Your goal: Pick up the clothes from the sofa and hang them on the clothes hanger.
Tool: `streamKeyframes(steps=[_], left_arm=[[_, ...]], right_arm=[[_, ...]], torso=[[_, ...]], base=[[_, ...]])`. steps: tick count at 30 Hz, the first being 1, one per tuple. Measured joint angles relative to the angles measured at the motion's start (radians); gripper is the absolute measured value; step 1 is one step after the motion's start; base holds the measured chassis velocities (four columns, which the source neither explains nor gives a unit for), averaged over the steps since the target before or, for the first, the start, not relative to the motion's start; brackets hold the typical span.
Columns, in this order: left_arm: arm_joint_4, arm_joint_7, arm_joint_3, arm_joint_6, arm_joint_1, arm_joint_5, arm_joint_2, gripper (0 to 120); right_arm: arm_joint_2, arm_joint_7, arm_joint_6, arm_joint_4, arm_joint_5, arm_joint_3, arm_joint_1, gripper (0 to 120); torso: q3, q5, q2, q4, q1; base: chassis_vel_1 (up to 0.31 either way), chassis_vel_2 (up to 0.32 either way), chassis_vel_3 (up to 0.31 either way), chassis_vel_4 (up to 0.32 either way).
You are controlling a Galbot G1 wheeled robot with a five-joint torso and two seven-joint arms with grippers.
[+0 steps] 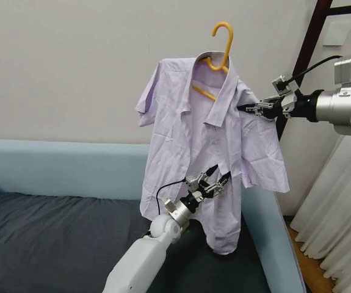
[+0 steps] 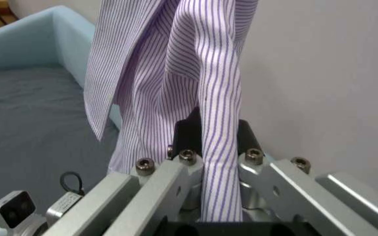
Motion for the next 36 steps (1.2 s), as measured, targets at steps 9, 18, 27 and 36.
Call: streamKeyframes(steps=[9,18,27,36], left_arm=[[-0.017,-0.008,0.006,-0.014,0.003,-0.005,0.012,19],[-0.054,-0.017,0.001,-0.019,0.011,0.000,0.047,0],[0.009,-0.158,-0.026,-0.044,-0.098,0.090,0.034,0],[0.139,-0.288,-0.004,-0.041,-0.184,0.200,-0.053,0]], right_arm=[[-0.037,-0.026,0.011,-0.004,-0.033,0.051,-0.060,1],[-0.074,-0.045,0.021,-0.004,-0.062,0.101,-0.116,1],[-0.143,-0.093,0.020,0.018,-0.111,0.332,-0.363,1],[-0.190,-0.123,0.028,0.028,-0.089,0.431,-0.502,1]], torso=[[0.000,0.0000,0.000,0.0000,0.000],[0.000,-0.0001,0.000,0.0003,0.000],[0.000,-0.0001,0.000,0.0003,0.000],[0.000,0.0000,0.000,0.0001,0.000]], base=[[0.000,0.000,0.000,0.000],[0.000,0.000,0.000,0.000],[0.000,0.000,0.000,0.000],[0.000,0.000,0.000,0.000]])
